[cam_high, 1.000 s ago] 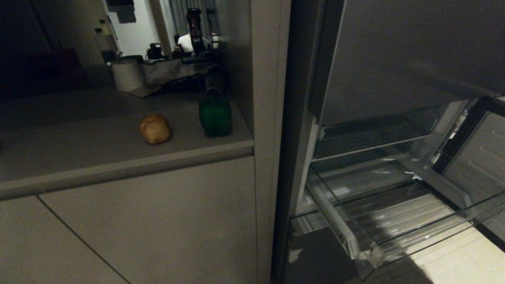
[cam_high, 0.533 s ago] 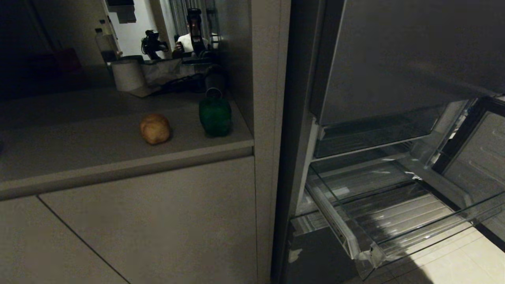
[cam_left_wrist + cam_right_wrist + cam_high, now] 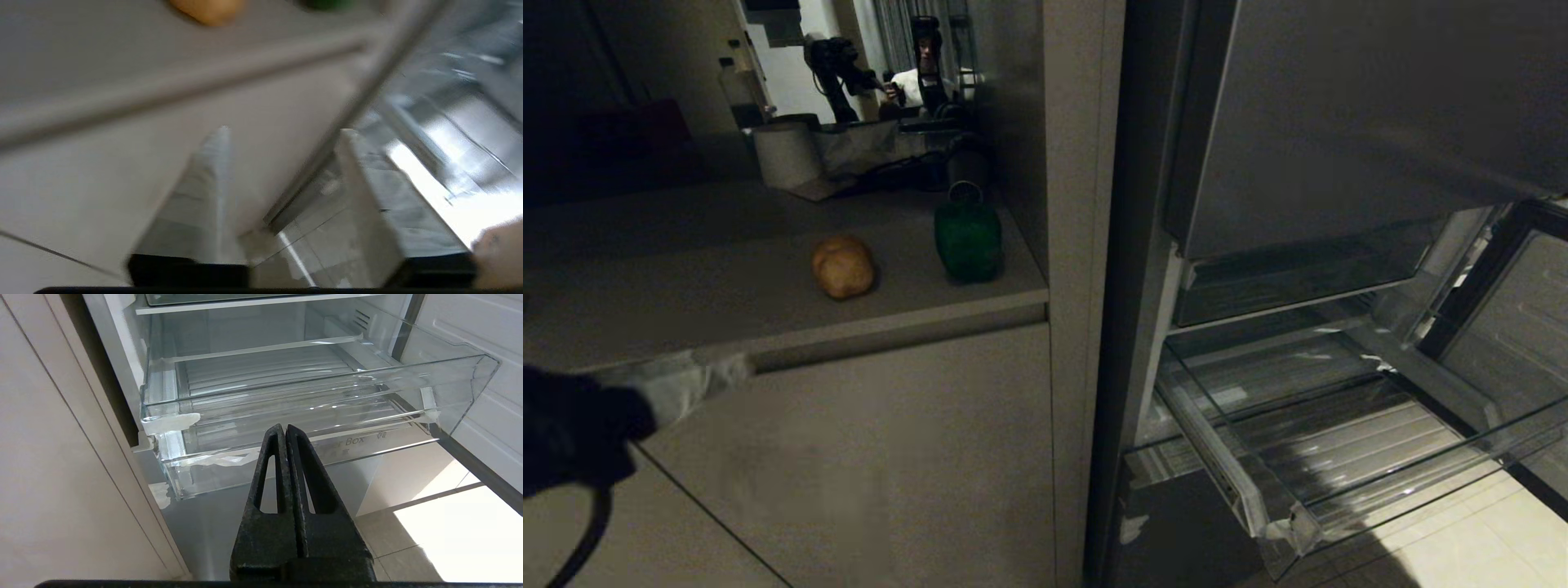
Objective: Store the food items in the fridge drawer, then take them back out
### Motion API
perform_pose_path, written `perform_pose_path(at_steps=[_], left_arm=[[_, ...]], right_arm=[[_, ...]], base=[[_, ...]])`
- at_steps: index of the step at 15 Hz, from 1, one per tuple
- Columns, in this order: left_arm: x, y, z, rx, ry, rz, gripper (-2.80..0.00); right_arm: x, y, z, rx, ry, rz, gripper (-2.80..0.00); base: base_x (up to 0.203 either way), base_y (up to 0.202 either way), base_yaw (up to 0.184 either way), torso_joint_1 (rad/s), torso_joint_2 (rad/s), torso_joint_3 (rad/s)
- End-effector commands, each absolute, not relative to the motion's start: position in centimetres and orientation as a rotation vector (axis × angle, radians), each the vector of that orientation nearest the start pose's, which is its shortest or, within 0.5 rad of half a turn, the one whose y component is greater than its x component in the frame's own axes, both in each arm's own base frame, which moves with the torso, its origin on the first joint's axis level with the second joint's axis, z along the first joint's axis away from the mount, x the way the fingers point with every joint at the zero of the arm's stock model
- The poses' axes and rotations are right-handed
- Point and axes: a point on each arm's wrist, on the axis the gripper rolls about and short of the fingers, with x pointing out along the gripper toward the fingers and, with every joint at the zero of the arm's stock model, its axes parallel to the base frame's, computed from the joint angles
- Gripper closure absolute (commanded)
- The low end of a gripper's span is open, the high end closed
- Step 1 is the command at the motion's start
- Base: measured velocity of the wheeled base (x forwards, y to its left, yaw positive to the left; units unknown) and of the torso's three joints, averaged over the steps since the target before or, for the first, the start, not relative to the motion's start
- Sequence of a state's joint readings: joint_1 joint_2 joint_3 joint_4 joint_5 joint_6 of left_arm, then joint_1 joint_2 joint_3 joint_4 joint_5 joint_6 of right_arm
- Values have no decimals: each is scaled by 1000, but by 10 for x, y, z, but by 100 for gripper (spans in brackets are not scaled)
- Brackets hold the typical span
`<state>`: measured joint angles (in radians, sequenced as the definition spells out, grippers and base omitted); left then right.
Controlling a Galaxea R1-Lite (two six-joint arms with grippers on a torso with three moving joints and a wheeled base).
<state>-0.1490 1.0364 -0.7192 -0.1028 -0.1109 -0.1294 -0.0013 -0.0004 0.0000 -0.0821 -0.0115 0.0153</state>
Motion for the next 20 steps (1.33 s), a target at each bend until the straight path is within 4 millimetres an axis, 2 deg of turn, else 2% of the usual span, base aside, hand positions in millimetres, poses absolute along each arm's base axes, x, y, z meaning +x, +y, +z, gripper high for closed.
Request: perform_pose_path(at_steps=[1,4,5,7,12,16,20], left_arm=[[218,-35,251,-113,342,-159,-280],[277,-51,267,-101,254,-49,-280],[292,-57,269,-102,211,-20,-280],[308,-65,273,-111,143,-2,-280],[320,-68,268,-114,139,9,-280],[319,-69,265,-111,145,32,-280],[315,-67,254,-102,179,39,-280]], right_arm=[[-21,0,75,16,-52,-12,0],[-21,0,75,16,-52,-11,0],[-21,0,76,16,-54,-12,0],[-21,0,75,16,-52,-13,0],[-21,0,75,16,-53,-11,0],[-21,0,75,16,-52,-12,0],[-21,0,75,16,-52,-12,0]], base=[[0,0,0,0,0,0],[0,0,0,0,0,0],[0,0,0,0,0,0],[0,0,0,0,0,0],[0,0,0,0,0,0],[0,0,0,0,0,0],[0,0,0,0,0,0]])
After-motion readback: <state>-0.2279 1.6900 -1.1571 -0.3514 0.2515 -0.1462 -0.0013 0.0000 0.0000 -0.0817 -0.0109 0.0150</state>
